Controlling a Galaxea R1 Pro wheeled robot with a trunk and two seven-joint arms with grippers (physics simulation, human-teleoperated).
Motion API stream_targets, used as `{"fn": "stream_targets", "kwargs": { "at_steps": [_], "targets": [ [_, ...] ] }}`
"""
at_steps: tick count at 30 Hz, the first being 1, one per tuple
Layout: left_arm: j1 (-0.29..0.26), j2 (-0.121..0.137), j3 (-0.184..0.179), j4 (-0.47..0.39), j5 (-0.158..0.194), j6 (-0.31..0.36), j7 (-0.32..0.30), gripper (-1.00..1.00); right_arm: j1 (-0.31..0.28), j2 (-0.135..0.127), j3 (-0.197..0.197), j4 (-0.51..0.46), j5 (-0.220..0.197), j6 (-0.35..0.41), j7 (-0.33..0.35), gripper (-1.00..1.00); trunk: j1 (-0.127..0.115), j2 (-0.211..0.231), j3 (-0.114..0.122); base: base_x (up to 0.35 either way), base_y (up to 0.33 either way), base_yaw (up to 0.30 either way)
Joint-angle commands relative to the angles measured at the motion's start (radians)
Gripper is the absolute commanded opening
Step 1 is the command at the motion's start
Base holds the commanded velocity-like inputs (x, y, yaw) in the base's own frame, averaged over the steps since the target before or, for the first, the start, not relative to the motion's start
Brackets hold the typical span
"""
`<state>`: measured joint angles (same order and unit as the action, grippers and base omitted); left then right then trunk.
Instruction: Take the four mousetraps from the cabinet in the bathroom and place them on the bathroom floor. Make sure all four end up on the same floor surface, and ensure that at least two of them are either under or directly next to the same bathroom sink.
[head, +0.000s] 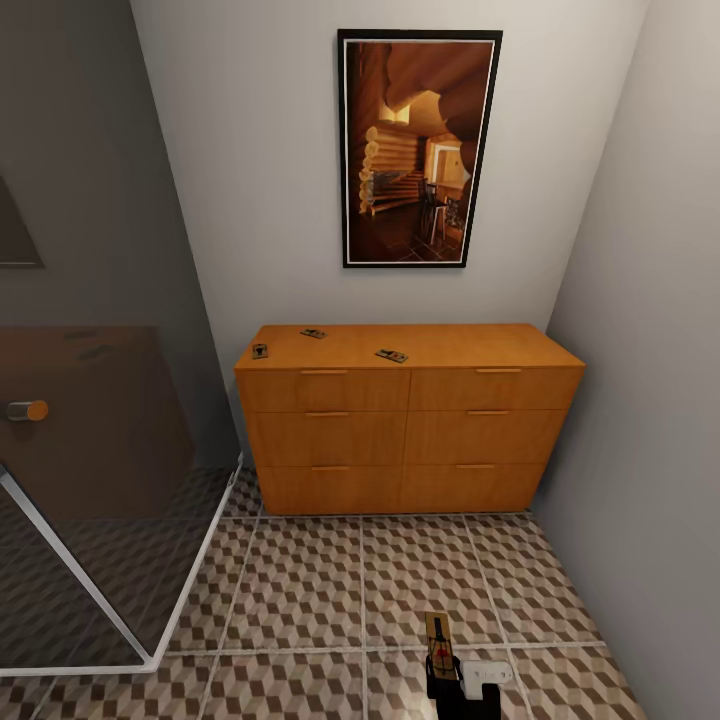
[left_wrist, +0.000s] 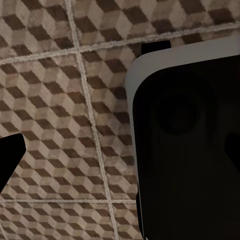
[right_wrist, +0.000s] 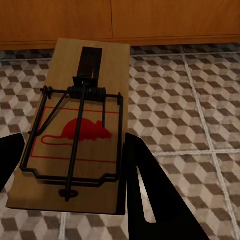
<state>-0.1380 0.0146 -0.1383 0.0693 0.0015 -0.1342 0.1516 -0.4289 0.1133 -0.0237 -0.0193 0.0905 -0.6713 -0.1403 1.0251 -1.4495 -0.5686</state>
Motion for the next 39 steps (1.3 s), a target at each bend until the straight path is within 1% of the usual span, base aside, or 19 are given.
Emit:
{"fn": "stream_targets", "kwargs": {
  "at_steps": [1,39],
  "targets": [
    [-0.002,0.000,-0.007,0.004,0.000,-0.007,0.003,1.00,-0.001,0.000,-0.002,0.001,0.008,-0.002,-0.005,-1.00,0.000,-0.001,-0.001,0.000,0.000,0.000],
    [-0.002,-0.001,-0.007,0.004,0.000,-0.007,0.003,1.00,-0.001,0.000,-0.002,0.001,0.008,-0.002,-0.005,-1.00,0.000,-0.001,-0.001,0.000,0.000,0.000]
  ]
}}
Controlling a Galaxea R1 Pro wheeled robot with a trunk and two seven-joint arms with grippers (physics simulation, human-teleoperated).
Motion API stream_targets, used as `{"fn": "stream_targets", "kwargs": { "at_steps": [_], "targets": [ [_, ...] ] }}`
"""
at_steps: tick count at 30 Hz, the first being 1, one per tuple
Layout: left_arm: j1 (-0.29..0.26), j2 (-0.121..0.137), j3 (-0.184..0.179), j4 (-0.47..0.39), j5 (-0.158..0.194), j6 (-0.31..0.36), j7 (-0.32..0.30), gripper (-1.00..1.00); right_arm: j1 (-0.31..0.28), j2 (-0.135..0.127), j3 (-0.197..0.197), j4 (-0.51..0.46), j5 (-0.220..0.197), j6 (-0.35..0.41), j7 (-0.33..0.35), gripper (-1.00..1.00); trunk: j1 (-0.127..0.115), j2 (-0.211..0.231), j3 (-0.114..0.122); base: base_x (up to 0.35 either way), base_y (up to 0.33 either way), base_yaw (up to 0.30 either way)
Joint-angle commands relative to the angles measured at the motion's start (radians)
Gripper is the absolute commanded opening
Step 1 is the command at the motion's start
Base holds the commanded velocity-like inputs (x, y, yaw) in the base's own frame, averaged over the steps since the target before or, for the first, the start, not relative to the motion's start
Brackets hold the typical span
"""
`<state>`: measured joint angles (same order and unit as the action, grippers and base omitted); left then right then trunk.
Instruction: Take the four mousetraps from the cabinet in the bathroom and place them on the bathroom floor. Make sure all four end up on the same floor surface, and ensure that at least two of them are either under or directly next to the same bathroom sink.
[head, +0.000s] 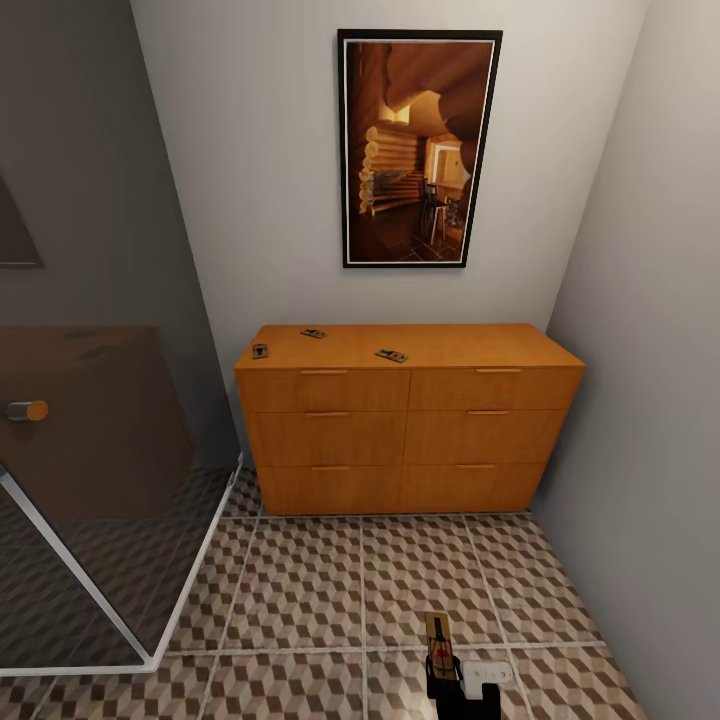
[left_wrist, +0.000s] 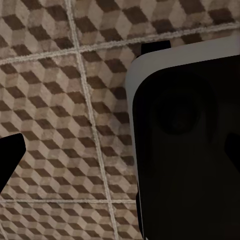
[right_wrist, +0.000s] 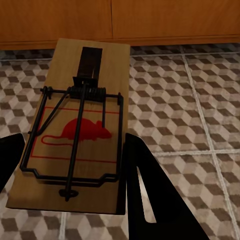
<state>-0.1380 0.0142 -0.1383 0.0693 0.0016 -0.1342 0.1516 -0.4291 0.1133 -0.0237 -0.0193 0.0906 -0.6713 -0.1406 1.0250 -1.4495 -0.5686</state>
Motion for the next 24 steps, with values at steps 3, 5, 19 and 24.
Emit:
{"fn": "stream_targets", "kwargs": {
  "at_steps": [3,5,19,24],
  "targets": [
    [-0.002,0.000,-0.007,0.004,0.000,-0.007,0.003,1.00,-0.001,0.000,-0.002,0.001,0.008,-0.002,-0.004,-1.00,0.000,-0.001,-0.001,0.000,0.000,0.000],
    [-0.002,0.000,-0.007,0.004,0.000,-0.007,0.003,1.00,0.000,0.000,-0.002,0.001,0.008,-0.002,-0.004,-1.00,0.000,-0.001,-0.001,0.000,0.000,0.000],
    [-0.002,0.000,-0.007,0.004,0.000,-0.007,0.003,1.00,0.000,0.000,-0.002,0.001,0.008,-0.002,-0.004,-1.00,0.000,-0.001,-0.001,0.000,0.000,0.000],
    [-0.002,0.000,-0.007,0.004,0.000,-0.007,0.003,1.00,0.000,0.000,-0.002,0.001,0.008,-0.002,-0.004,-1.00,0.000,-0.001,-0.001,0.000,0.000,0.000]
  ]
}}
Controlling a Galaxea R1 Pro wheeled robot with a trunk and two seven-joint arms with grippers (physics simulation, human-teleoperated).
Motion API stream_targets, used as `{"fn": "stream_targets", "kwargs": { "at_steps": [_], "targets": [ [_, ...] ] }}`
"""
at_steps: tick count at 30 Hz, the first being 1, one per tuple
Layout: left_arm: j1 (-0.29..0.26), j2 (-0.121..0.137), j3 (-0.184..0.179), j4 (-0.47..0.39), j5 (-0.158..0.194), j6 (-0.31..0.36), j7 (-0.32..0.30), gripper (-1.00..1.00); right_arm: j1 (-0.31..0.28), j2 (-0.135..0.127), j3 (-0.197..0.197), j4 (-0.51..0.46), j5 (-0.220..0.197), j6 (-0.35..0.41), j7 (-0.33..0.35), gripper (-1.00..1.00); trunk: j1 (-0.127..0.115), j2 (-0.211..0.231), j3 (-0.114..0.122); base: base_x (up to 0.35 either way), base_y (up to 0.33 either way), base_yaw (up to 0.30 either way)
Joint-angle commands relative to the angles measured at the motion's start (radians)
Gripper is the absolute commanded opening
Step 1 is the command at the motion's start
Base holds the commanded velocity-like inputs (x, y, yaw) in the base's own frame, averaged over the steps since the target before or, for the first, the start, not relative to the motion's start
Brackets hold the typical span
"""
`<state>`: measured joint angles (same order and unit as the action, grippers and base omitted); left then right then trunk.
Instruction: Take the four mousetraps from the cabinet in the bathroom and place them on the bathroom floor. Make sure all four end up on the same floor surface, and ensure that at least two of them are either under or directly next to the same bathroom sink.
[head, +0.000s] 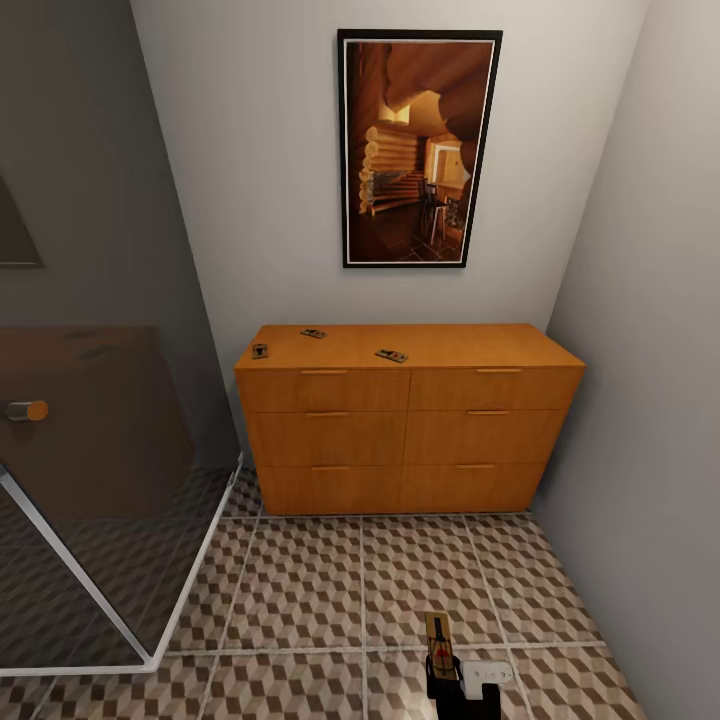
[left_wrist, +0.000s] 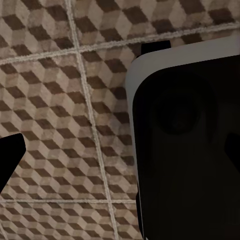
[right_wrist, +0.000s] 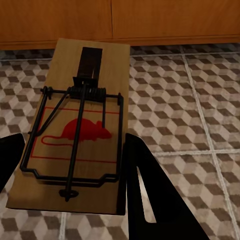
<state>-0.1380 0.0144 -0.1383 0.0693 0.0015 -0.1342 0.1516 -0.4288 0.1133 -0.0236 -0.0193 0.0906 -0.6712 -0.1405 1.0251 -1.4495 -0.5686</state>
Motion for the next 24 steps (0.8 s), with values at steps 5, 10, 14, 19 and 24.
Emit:
{"fn": "stream_targets", "kwargs": {
  "at_steps": [5,10,14,19,24],
  "targets": [
    [-0.002,-0.001,-0.007,0.004,0.000,-0.007,0.003,1.00,-0.001,0.000,-0.002,0.001,0.008,-0.002,-0.005,-1.00,0.000,-0.001,-0.001,0.000,0.000,0.000],
    [-0.002,0.000,-0.007,0.004,0.000,-0.007,0.003,1.00,-0.001,0.000,-0.002,0.001,0.008,-0.002,-0.004,-1.00,0.000,-0.001,-0.001,0.000,0.000,0.000],
    [-0.002,0.000,-0.007,0.004,0.000,-0.007,0.003,1.00,-0.001,0.000,-0.002,0.001,0.008,-0.002,-0.004,-1.00,0.000,-0.001,-0.001,0.000,0.000,0.000],
    [-0.002,-0.001,-0.007,0.004,0.000,-0.007,0.003,1.00,-0.001,0.000,-0.002,0.001,0.008,-0.002,-0.004,-1.00,0.000,-0.001,-0.001,0.000,0.000,0.000],
    [-0.002,-0.001,-0.007,0.004,0.000,-0.007,0.003,1.00,-0.001,0.000,-0.002,0.001,0.008,-0.002,-0.004,-1.00,0.000,-0.001,-0.001,0.000,0.000,0.000]
  ]
}}
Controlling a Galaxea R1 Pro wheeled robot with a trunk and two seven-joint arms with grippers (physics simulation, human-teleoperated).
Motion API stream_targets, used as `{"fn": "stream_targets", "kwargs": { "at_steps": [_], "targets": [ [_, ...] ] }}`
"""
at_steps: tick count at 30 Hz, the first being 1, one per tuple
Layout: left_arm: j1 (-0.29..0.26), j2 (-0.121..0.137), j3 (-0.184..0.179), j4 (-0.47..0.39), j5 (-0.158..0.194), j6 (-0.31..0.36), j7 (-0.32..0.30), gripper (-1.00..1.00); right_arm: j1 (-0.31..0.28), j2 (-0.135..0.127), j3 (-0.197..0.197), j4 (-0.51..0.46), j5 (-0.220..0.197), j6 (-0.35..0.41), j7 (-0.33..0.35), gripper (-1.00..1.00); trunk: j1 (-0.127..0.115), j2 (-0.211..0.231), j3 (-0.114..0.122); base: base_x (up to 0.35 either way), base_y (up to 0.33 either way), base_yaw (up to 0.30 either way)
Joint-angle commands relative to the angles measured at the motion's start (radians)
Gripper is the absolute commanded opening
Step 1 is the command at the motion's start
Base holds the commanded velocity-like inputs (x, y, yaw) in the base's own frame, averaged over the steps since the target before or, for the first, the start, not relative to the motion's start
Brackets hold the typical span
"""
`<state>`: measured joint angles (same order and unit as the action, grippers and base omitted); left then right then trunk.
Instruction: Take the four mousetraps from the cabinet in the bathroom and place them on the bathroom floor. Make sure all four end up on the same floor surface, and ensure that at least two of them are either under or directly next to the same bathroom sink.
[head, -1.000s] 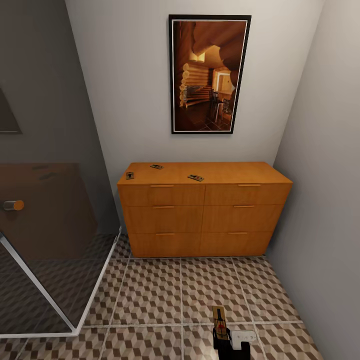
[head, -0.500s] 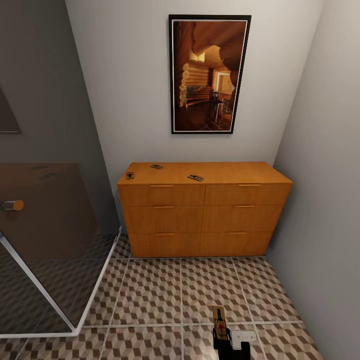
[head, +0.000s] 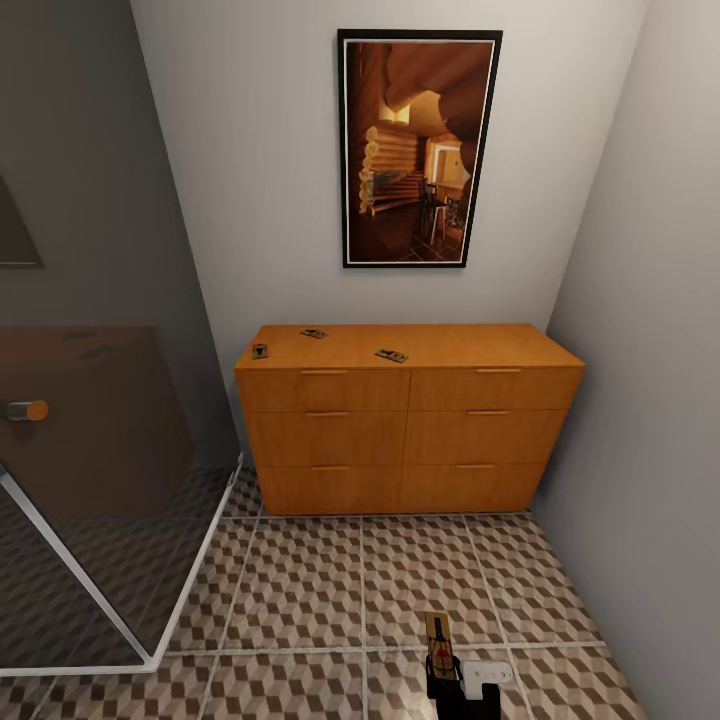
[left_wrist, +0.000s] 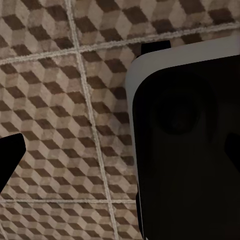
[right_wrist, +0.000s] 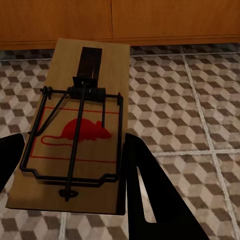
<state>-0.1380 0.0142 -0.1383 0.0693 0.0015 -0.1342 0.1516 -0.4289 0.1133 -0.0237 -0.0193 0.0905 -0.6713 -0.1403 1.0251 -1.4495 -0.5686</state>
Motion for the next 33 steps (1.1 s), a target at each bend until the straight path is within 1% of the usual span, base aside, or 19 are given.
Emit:
{"fn": "stream_targets", "kwargs": {
  "at_steps": [1,33],
  "targets": [
    [-0.002,0.000,-0.007,0.004,0.000,-0.007,0.003,1.00,-0.001,0.000,-0.002,0.001,0.008,-0.002,-0.005,-1.00,0.000,-0.001,-0.001,0.000,0.000,0.000],
    [-0.002,0.000,-0.007,0.004,0.000,-0.007,0.003,1.00,-0.001,0.000,-0.002,0.001,0.008,-0.002,-0.005,-1.00,0.000,-0.001,-0.001,0.000,0.000,0.000]
  ]
}}
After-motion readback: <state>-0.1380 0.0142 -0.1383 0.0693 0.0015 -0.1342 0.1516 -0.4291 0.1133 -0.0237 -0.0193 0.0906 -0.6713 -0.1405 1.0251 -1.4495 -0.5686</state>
